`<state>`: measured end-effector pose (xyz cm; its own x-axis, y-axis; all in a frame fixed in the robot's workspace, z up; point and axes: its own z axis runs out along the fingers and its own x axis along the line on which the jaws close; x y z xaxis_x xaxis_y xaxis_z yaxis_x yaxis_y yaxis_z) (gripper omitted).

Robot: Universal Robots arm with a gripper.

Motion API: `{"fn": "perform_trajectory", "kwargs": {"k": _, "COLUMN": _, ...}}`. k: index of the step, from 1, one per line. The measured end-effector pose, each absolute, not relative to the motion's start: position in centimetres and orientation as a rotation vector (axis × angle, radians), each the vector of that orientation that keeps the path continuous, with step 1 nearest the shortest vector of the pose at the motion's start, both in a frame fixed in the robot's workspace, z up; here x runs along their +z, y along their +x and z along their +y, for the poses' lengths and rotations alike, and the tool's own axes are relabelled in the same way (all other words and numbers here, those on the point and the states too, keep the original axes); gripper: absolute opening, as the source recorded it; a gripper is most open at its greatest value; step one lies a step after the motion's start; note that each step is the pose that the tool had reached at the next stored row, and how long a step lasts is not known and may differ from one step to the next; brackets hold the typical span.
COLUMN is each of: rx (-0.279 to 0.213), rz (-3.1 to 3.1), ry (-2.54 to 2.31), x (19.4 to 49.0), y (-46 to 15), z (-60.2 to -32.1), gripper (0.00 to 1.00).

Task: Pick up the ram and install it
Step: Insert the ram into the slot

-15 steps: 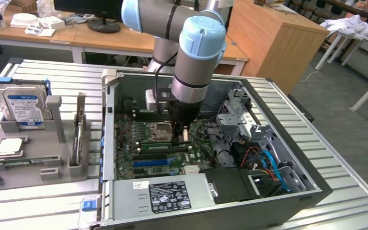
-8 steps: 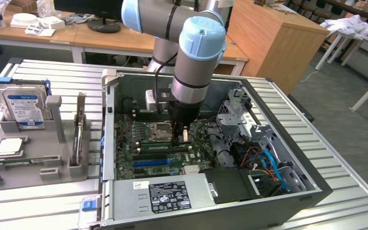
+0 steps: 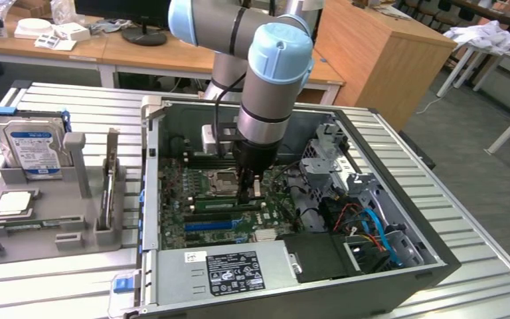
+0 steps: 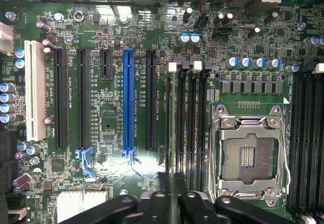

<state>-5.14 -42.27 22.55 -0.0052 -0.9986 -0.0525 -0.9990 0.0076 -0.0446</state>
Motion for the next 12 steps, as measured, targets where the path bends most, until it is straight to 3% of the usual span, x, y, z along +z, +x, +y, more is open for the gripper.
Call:
{"fn": "perform_trajectory", "kwargs": {"k": 1, "rx": 0.008, "rz": 2.180, "ry": -2.166, "x": 22.55, "y": -5.14, "z": -42.27, "gripper": 0.14}}
{"fn": "perform_trajectory", "kwargs": {"k": 2, "rx": 0.008, "rz": 2.180, "ry": -2.166, "x": 22.55, "y": -5.14, "z": -42.27, "gripper": 0.20}}
{"fn": "perform_trajectory", "kwargs": {"k": 12, "rx": 0.008, "rz": 2.180, "ry": -2.166, "x": 22.95, "y": -5.14, "z": -42.27, "gripper": 0.20}}
